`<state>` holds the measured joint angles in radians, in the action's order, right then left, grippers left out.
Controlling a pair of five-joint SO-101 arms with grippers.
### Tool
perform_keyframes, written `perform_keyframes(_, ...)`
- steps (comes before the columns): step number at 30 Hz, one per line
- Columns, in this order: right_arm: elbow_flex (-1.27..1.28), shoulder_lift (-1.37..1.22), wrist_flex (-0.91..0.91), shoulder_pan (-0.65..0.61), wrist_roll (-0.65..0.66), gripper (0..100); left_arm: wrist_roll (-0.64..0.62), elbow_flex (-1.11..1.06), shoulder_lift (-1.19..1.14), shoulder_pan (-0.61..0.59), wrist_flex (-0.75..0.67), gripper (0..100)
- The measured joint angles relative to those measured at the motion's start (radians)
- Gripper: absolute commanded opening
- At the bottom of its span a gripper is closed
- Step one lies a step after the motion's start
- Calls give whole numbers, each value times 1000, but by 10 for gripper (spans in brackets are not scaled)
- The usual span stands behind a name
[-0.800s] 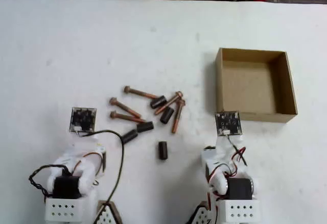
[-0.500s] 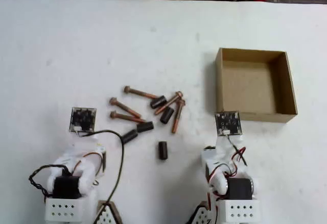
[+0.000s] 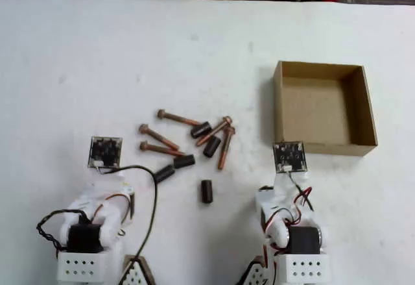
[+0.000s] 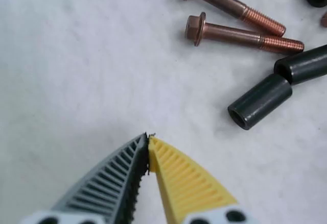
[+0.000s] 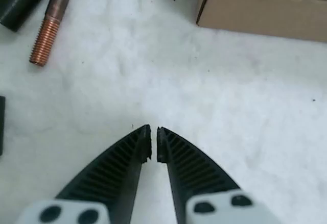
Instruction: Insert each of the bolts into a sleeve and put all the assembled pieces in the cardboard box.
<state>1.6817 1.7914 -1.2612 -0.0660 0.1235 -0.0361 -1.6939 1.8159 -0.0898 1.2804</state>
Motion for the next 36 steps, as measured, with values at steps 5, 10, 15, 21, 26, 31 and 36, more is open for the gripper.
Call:
perform_keyframes(5, 0, 0, 0, 0, 0, 18, 0, 0, 0, 0, 0, 23)
perform_keyframes(10, 0, 0, 0, 0, 0, 18, 0, 0, 0, 0, 0, 23)
perform_keyframes(15, 0, 0, 0, 0, 0, 18, 0, 0, 0, 0, 0, 23)
perform_keyframes(21, 0, 0, 0, 0, 0, 18, 0, 0, 0, 0, 0, 23)
perform_keyframes(26, 0, 0, 0, 0, 0, 18, 0, 0, 0, 0, 0, 23)
perform_keyframes(31, 0, 0, 0, 0, 0, 18, 0, 0, 0, 0, 0, 23)
perform_keyframes(36, 0, 0, 34, 2, 0, 18, 0, 0, 0, 0, 0, 23)
